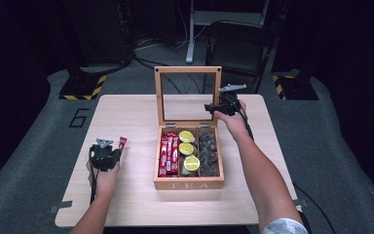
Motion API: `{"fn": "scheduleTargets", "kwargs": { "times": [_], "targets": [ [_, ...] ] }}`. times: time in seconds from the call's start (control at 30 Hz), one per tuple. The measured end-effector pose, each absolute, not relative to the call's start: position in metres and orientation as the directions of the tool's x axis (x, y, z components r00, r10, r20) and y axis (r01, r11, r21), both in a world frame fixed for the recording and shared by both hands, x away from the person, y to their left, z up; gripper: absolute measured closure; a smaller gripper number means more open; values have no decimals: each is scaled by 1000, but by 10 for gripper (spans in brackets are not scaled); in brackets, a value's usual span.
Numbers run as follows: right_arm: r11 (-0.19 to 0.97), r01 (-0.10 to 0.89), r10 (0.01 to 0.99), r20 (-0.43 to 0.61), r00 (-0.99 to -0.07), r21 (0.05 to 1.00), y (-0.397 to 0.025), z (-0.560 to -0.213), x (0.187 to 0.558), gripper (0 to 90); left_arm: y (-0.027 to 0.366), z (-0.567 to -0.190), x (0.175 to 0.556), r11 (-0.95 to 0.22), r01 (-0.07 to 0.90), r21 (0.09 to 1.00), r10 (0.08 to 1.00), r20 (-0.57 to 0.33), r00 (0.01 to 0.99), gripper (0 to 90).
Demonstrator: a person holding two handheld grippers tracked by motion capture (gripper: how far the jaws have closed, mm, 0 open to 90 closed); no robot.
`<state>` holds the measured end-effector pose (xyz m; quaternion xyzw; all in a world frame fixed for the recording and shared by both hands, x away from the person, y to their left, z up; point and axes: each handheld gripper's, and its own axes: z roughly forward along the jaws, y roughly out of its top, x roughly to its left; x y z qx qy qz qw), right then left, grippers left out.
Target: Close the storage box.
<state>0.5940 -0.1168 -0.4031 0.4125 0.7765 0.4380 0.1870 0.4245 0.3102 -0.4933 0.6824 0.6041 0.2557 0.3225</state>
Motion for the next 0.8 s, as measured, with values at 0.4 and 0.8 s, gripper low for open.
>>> {"fn": "scheduleTargets", "kwargs": {
  "times": [0.4, 0.8],
  "targets": [
    [277, 489, 807, 75, -585, 827, -121, -401, 594, 491, 312, -504, 428, -54, 692, 720, 991, -49, 128, 835],
    [296, 486, 796, 69, -602, 822, -124, -398, 593, 524, 317, -501, 426, -55, 664, 746, 991, -39, 126, 646]
  ]
}}
